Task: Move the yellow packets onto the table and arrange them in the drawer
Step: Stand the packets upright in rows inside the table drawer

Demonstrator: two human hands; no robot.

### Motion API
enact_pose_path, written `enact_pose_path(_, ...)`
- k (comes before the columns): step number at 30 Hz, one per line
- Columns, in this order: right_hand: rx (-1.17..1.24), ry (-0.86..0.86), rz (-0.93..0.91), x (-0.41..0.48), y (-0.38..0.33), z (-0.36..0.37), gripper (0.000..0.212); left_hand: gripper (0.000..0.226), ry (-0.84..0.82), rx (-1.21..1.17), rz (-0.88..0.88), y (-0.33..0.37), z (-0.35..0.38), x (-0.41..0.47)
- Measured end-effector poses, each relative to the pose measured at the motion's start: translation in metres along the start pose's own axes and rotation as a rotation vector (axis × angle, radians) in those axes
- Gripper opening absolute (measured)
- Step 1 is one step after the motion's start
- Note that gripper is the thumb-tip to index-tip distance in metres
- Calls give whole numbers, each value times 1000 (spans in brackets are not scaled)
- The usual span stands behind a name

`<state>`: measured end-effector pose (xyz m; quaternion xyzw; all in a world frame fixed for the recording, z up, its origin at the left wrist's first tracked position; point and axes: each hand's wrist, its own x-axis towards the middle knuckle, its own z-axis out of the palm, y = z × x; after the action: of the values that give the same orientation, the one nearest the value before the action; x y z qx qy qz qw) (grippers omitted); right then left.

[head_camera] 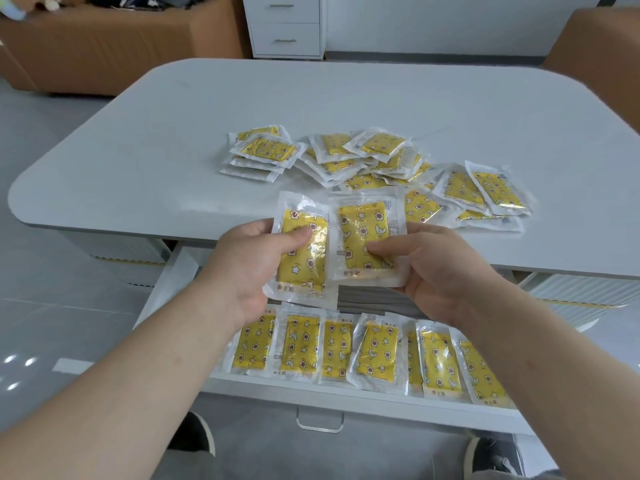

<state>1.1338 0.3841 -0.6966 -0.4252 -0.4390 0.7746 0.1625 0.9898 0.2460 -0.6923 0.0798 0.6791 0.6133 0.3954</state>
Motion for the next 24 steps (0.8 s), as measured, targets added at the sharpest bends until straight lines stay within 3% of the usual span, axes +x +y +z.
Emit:
enact_pose_path(3, 22, -25, 3, 0, 1, 1, 76, 17, 6, 112, 55, -2, -5, -1)
enact_pose_path(8, -49, -57, 18, -2, 4, 1, 34, 14, 22, 268, 102, -6, -11, 2)
enact_pose_path(18, -331, -13, -8, 6, 15, 8, 20, 11, 61, 557, 39, -8, -33, 19)
enact_pose_path(24, -584, -25, -22, 6, 21, 12, 16, 16, 4, 762, -119, -19, -48, 33)
